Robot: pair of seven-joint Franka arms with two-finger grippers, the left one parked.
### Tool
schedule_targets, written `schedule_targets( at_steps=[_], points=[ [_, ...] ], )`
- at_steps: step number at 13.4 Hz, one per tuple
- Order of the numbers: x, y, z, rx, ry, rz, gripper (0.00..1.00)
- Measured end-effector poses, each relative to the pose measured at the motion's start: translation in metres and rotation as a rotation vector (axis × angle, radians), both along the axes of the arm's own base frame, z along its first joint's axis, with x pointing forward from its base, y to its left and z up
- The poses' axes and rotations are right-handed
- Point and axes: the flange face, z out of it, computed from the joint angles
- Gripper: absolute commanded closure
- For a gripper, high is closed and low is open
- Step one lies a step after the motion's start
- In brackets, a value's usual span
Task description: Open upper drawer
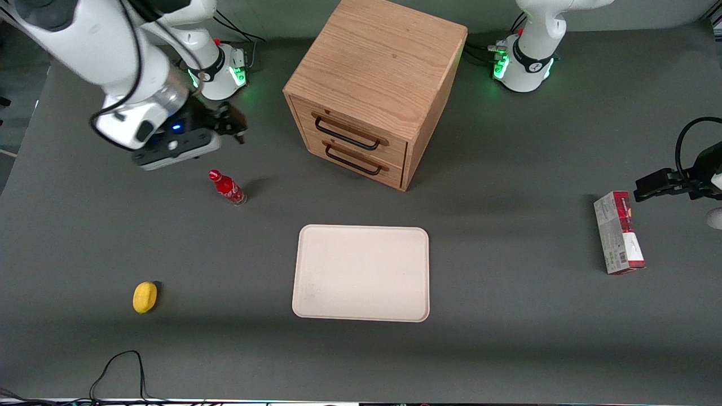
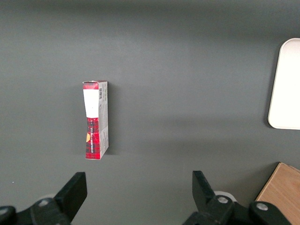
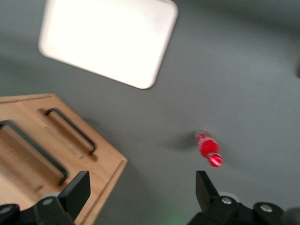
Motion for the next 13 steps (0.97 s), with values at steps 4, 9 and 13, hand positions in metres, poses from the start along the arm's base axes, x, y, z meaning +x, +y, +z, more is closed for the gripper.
schedule_targets(
  at_steps=[4, 9, 13],
  points=[
    [-0.024, 0.088, -0.02, 0.062, 0.062, 0.181, 0.0],
    [-0.049, 0.149, -0.068, 0.123, 0.179, 0.429, 0.0],
    [-0.024, 0.149, -0.125, 0.185, 0.252, 0.557, 0.0]
  ],
)
